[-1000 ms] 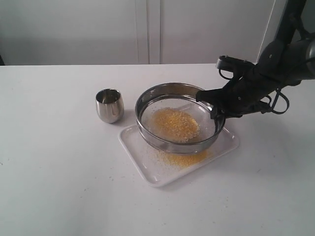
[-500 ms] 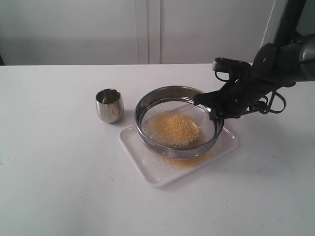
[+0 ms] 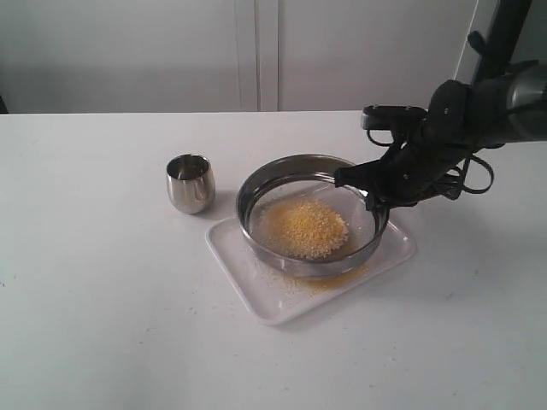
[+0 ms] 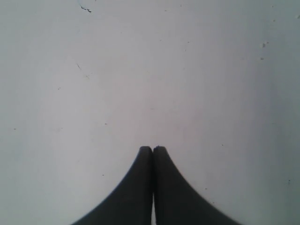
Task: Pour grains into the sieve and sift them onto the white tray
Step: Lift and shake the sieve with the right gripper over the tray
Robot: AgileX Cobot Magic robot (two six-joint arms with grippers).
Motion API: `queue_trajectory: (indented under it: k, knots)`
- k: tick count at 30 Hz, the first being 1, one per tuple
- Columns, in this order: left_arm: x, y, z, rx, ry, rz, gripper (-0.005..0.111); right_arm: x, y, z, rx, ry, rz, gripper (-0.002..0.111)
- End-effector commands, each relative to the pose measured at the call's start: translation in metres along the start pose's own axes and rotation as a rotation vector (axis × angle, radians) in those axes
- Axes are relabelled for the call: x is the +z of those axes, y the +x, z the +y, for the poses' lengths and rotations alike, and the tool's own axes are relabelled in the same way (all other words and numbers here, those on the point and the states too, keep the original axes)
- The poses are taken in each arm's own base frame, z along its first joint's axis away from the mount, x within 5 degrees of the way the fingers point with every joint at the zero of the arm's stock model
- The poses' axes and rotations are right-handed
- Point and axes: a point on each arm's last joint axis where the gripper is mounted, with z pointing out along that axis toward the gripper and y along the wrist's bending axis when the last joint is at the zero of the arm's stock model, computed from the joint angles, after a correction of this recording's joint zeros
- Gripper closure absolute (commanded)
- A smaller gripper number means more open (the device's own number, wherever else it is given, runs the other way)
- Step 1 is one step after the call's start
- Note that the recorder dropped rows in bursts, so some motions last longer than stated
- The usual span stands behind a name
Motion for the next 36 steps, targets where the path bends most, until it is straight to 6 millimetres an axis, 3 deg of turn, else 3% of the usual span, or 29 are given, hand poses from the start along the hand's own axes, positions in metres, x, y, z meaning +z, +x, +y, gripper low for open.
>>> queue_trajectory:
  k: [1,3,6,7,10,11,12,13,16,20,24,26,29,31,33,36]
  knots:
    - [0.000,0.002,0.000,0.004,0.000,0.004,0.107,-0.007,-0.005,0.002,0.037,-0.018,-0.025,0.108]
    - [0.000,0.002,0.000,0.004,0.000,0.004,0.107,-0.008,-0.006,0.012,-0.006,-0.029,-0.036,0.108]
    - [0.000,0.002,0.000,0.004,0.000,0.004,0.107,-0.019,-0.026,-0.011,0.140,-0.009,-0.098,0.108]
    - [0.000,0.002,0.000,0.004,0.000,0.004,0.107,-0.019,-0.025,-0.011,0.166,-0.019,-0.092,0.108]
    - [0.000,0.002,0.000,0.004,0.000,0.004,0.107,-0.014,-0.015,0.014,-0.051,-0.022,-0.033,0.108]
    - [0.000,0.002,0.000,0.004,0.000,0.004,0.107,-0.017,-0.019,0.009,-0.042,-0.007,-0.051,0.108]
    - [0.000,0.002,0.000,0.004,0.000,0.004,0.107,-0.023,-0.028,-0.008,0.052,0.013,-0.077,0.108]
    - [0.000,0.002,0.000,0.004,0.000,0.004,0.107,-0.024,-0.028,-0.012,0.149,-0.012,-0.075,0.108]
    - [0.000,0.002,0.000,0.004,0.000,0.004,0.107,-0.010,-0.016,0.009,0.002,-0.050,-0.003,0.108]
    - [0.000,0.002,0.000,0.004,0.000,0.004,0.107,-0.022,-0.026,-0.015,0.092,-0.031,-0.044,0.108]
    - [0.000,0.002,0.000,0.004,0.000,0.004,0.107,-0.007,-0.014,0.008,-0.048,-0.058,0.019,0.108]
    - [0.000,0.002,0.000,0.004,0.000,0.004,0.107,-0.012,-0.017,-0.001,-0.065,-0.015,0.005,0.108]
    - [0.000,0.002,0.000,0.004,0.000,0.004,0.107,-0.021,-0.022,-0.019,0.073,0.013,-0.015,0.108]
    - [0.000,0.002,0.000,0.004,0.000,0.004,0.107,-0.017,-0.019,-0.011,0.085,-0.033,-0.010,0.108]
    - [0.000,0.002,0.000,0.004,0.000,0.004,0.107,-0.010,-0.012,0.007,-0.033,-0.058,0.022,0.108]
    - [0.000,0.002,0.000,0.004,0.000,0.004,0.107,-0.017,-0.016,0.002,-0.081,-0.003,0.004,0.108]
